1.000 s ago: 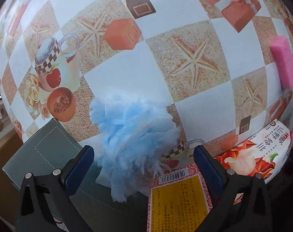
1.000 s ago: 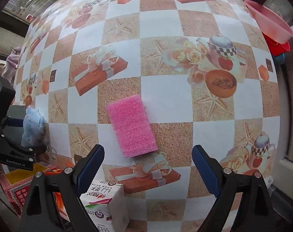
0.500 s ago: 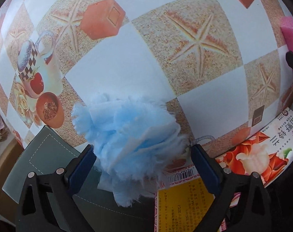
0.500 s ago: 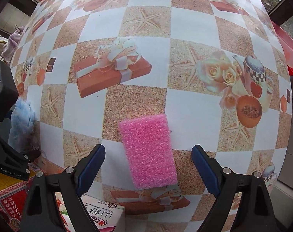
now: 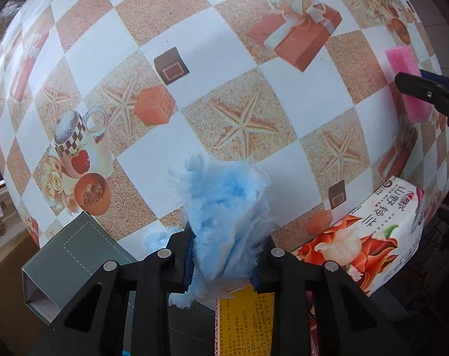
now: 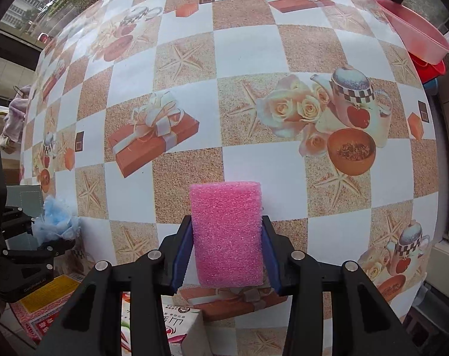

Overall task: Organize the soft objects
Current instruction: 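Carry bath puff with left gripper while right gripper carries pink sponge to box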

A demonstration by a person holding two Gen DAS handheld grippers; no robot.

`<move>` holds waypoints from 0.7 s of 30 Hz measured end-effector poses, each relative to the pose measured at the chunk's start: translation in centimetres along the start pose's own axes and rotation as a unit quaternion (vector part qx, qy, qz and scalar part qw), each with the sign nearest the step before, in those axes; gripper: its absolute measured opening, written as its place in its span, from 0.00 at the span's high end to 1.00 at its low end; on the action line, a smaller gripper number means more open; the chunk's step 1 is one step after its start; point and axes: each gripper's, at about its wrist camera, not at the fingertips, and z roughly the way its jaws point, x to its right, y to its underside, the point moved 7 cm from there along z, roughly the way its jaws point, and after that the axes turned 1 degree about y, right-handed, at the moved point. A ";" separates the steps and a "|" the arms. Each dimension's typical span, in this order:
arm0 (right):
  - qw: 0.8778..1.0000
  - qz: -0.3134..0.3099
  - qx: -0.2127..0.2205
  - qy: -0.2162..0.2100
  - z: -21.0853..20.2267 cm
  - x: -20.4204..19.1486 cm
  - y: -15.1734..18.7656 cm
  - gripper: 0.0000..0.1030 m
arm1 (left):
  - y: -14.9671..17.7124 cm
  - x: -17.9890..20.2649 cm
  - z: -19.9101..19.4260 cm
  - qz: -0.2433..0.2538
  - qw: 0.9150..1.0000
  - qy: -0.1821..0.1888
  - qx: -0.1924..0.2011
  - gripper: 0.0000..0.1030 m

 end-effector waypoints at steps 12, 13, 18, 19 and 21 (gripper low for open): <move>0.999 0.009 0.031 -0.038 -5.0 -2.1 1.0 0.56 | 0.6 1.4 -7.7 -0.014 0.992 0.022 0.122 0.70; 0.999 0.009 0.033 -0.041 -5.3 -2.5 1.1 0.56 | 0.9 1.2 -8.3 -0.015 0.991 0.023 0.129 0.70; 0.998 0.004 0.044 -0.050 -7.0 -4.0 2.8 0.56 | 2.1 0.8 -11.5 -0.028 0.985 0.032 0.165 0.70; 0.998 0.003 0.046 -0.051 -7.5 -4.3 3.3 0.56 | 2.3 0.5 -11.9 -0.029 0.984 0.032 0.174 0.70; 0.997 0.002 0.050 -0.052 -8.2 -4.8 4.0 0.56 | 3.1 0.6 -13.0 -0.036 0.980 0.038 0.190 0.70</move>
